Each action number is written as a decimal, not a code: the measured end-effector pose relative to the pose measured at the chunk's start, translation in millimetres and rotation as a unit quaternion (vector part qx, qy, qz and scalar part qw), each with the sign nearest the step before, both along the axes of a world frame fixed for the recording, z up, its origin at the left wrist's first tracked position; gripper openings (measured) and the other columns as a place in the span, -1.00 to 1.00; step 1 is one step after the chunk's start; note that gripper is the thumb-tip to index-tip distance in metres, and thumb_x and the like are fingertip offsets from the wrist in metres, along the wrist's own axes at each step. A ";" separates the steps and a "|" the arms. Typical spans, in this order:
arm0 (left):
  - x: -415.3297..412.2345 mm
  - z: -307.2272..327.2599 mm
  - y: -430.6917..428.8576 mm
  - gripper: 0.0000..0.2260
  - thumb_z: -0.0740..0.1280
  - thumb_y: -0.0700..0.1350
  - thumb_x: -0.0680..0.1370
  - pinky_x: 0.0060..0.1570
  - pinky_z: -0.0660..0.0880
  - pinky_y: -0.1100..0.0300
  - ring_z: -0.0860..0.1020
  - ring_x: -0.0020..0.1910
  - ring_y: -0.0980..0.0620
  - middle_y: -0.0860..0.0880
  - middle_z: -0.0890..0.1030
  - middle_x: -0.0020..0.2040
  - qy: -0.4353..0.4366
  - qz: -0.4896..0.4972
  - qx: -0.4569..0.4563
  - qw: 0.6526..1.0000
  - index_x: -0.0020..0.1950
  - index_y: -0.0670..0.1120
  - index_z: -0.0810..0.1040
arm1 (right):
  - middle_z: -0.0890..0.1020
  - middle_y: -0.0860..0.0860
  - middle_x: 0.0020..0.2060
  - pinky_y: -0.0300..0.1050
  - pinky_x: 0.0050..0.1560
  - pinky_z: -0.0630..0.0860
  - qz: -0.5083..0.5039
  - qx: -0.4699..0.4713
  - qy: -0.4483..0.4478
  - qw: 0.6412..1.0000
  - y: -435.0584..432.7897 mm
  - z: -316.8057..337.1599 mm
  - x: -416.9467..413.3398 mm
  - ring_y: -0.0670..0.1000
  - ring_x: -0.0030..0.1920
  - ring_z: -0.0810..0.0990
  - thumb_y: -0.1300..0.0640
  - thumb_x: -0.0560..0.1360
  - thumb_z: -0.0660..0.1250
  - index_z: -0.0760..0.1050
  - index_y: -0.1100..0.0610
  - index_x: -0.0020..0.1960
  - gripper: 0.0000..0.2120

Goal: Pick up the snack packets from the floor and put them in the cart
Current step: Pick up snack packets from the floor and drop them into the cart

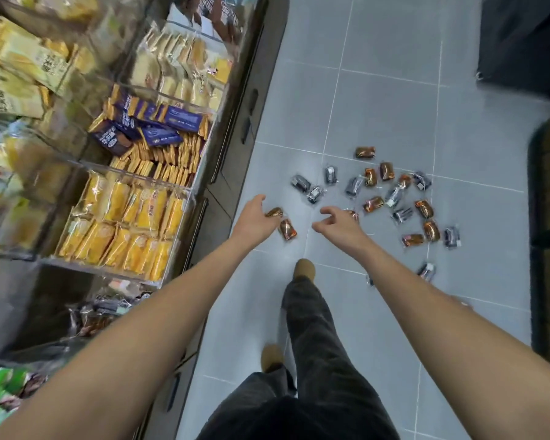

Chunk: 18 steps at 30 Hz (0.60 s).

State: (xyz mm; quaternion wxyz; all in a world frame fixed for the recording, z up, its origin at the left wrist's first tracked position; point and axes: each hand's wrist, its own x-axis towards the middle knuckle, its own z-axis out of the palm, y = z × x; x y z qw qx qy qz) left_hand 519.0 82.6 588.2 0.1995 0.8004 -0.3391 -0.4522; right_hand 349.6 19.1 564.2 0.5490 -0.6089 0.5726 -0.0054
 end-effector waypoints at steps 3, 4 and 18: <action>10.2 -24.8 -52.5 -0.39 0.33 -0.09 0.54 0.36 0.24 0.10 0.27 0.44 -0.09 -0.14 0.26 0.48 0.002 0.005 0.032 0.999 0.51 -0.15 0.15 | 0.55 0.02 -0.03 -0.22 -0.02 0.32 -0.015 0.013 0.004 1.000 -50.4 -28.4 17.3 -0.02 0.01 0.49 0.12 0.51 0.31 0.35 0.18 0.38 -0.54; 12.1 -35.6 -71.0 -0.40 0.33 -0.09 0.54 0.35 0.24 0.12 0.28 0.44 -0.08 -0.15 0.27 0.47 0.003 0.002 0.042 0.999 0.51 -0.15 0.15 | 0.55 0.02 -0.03 -0.22 -0.02 0.32 -0.019 0.019 0.006 1.000 -66.8 -40.1 22.6 -0.02 0.01 0.50 0.12 0.51 0.32 0.35 0.18 0.38 -0.54; 36.5 -297.6 -199.8 -0.49 0.31 -0.11 0.54 0.31 0.32 0.06 0.35 0.37 -0.11 -0.12 0.34 0.40 -0.007 0.028 0.139 0.990 0.46 -0.09 0.26 | 0.54 0.12 0.19 -0.02 0.24 0.44 -0.051 0.072 0.068 0.994 -161.7 -300.8 70.2 0.11 0.19 0.51 0.04 0.50 0.36 0.33 0.20 0.41 -0.45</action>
